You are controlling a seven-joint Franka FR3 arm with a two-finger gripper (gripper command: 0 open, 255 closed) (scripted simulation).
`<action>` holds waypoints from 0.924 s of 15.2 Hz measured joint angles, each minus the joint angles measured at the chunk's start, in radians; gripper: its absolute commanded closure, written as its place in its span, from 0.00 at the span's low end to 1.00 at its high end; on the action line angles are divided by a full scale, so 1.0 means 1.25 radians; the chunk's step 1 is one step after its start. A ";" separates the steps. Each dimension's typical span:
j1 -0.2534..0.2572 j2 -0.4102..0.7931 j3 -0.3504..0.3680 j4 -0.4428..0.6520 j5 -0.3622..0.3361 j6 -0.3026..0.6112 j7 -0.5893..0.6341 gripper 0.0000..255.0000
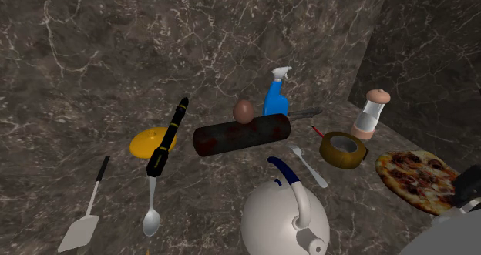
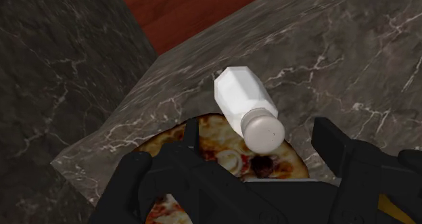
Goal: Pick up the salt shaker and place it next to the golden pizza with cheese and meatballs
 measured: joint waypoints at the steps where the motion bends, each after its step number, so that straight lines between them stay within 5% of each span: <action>1: 0.000 0.000 0.000 0.000 0.000 0.000 0.000 0.00; 14: -0.010 0.004 -0.001 0.109 -0.002 -0.104 0.006 0.00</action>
